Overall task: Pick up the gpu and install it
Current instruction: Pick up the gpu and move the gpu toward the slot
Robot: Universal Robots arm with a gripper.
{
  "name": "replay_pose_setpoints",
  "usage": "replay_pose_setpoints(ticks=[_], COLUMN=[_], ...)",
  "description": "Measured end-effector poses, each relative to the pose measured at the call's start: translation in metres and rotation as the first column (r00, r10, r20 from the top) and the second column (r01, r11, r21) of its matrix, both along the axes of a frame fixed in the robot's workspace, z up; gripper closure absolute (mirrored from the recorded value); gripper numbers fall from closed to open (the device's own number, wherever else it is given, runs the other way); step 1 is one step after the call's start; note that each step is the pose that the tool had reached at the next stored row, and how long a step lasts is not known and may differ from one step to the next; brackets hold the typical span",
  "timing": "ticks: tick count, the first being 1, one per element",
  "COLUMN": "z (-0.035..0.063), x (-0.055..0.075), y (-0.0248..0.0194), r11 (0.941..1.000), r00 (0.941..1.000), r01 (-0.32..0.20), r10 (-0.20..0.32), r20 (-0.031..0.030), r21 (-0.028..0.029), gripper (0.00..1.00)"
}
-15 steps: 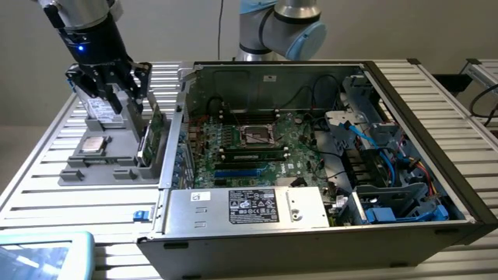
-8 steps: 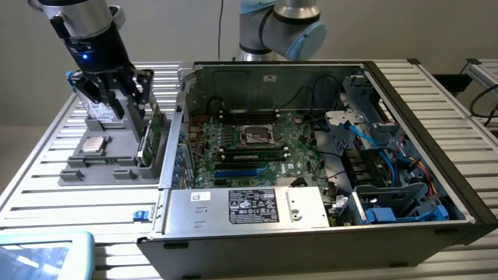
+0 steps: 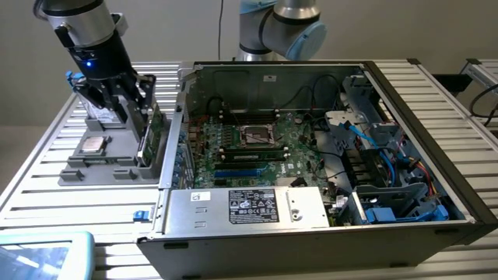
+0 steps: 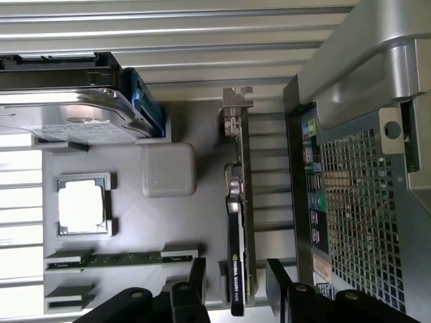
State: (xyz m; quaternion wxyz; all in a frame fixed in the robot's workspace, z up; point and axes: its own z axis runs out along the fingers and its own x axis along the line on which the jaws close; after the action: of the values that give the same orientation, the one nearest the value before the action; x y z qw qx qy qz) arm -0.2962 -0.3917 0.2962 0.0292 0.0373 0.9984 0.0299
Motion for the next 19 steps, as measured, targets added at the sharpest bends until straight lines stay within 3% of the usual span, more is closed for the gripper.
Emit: replay_pose_setpoints(ticks=[4, 6, 11, 14, 19], z=[-0.0065, -0.0086, -0.0134, -0.0179, -0.0228], x=[-0.001, -0.002, -0.003, -0.005, -0.006], y=[0.0001, 0.0, -0.0008, -0.0019, -0.0025], r11=[1.0, 1.0, 0.9999, 0.9999, 0.9999], r00=[1.0, 0.9999, 0.9996, 0.9995, 0.9987], r01=[0.0, -0.001, -0.009, -0.011, -0.013], r10=[0.0, 0.001, 0.008, 0.011, 0.012], r20=[0.0074, 0.0116, 0.0269, 0.0296, 0.0501], r21=[0.0007, 0.0045, 0.009, 0.0097, 0.0107], gripper=[0.52, 0.52, 0.52, 0.52, 0.52])
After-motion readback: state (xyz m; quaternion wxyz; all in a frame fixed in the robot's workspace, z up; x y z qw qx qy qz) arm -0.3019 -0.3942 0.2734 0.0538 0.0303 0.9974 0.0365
